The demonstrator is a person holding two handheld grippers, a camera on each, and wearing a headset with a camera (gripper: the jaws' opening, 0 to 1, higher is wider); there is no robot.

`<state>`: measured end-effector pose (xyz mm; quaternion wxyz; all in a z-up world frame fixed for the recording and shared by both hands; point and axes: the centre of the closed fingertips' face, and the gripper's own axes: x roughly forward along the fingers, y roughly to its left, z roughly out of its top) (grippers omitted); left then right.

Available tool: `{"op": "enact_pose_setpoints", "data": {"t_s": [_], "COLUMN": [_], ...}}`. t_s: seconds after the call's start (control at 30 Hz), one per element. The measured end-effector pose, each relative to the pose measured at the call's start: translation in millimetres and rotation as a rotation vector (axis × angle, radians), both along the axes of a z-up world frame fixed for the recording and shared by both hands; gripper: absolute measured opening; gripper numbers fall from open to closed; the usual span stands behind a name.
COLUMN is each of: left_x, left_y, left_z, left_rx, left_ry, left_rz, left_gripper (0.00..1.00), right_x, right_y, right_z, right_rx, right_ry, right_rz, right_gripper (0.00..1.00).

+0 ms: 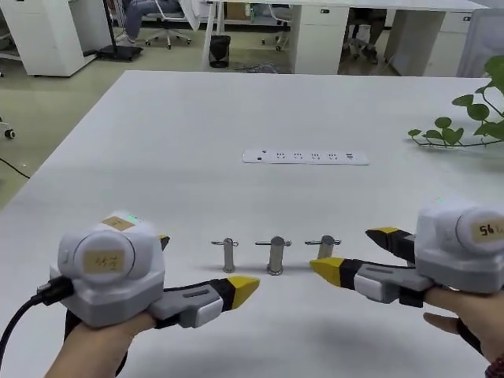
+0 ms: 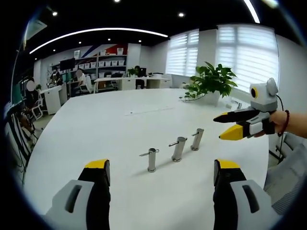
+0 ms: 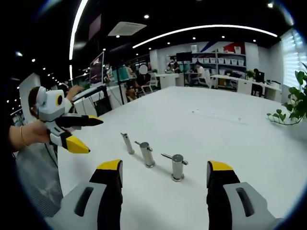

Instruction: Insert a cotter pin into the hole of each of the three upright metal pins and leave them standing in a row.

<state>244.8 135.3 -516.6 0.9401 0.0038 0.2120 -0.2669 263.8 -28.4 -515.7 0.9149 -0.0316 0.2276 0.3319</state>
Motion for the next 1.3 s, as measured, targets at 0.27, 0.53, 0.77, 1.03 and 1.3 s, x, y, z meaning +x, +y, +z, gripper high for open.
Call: {"op": "enact_pose_setpoints", "data": {"t_s": [0.27,0.53,0.77,1.03,1.3], "left_x": [-0.2,0.0,-1.1,-5.4,-6.3], "left_y": [1.2,1.3,2.8,5.1,7.2], "left_z": [5.0,6.3,5.1,1.5,1.6], "left_rx": [-0.018,-0.029,-0.016,-0.006,-0.006], "left_ry": [-0.002,-0.005,-0.001,0.012,0.015], "left_rz": [0.026,0.035,0.037,0.039,0.042], "left_gripper": [0.93,0.93,0.92,0.91,0.90], "right_x": [-2.6,-4.7,-6.6,-13.9,-15.4], "right_y": [-1.1,-3.1,-2.9,5.0,8.4], "right_z": [1.1,-2.6,-5.9,-8.0,-10.5], "right_rx": [0.034,0.008,-0.009,-0.036,-0.046], "right_ry": [0.021,0.022,0.020,0.021,0.026], "right_rz": [-0.015,-0.016,-0.022,0.005,0.009], "right_gripper": [0.75,0.75,0.75,0.74,0.73]}}
